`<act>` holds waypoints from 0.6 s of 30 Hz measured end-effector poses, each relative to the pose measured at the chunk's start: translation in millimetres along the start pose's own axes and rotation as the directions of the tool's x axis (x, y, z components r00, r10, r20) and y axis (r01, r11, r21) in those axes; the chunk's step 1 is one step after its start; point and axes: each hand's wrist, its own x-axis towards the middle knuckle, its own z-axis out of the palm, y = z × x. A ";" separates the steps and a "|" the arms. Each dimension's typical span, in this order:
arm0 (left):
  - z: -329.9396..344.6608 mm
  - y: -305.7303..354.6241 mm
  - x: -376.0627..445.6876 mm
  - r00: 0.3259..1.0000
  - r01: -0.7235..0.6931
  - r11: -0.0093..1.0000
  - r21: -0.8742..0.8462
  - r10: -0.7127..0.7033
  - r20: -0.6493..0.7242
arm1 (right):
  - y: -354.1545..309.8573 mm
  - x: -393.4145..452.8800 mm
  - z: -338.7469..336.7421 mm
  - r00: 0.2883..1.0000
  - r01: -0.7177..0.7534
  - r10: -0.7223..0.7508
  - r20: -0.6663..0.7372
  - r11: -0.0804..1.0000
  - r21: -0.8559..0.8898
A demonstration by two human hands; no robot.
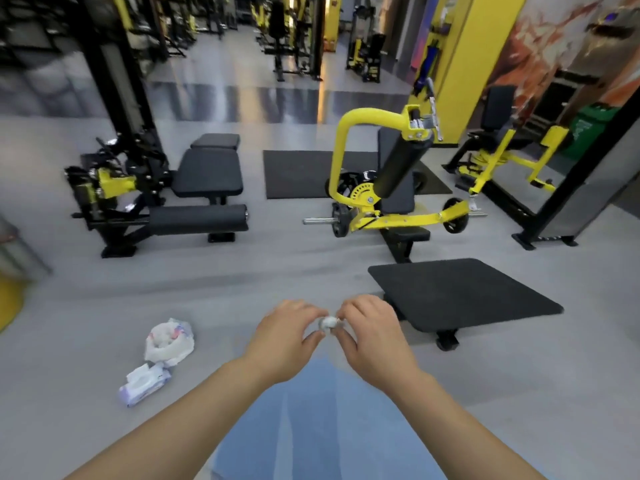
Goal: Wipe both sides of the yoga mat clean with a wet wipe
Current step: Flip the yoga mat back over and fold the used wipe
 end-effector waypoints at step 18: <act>-55.1 -152.4 -200.5 0.881 0.464 0.770 0.438 -0.452 -0.139 | -147.8 50.3 147.8 0.868 0.410 -0.435 0.241 0.900 0.147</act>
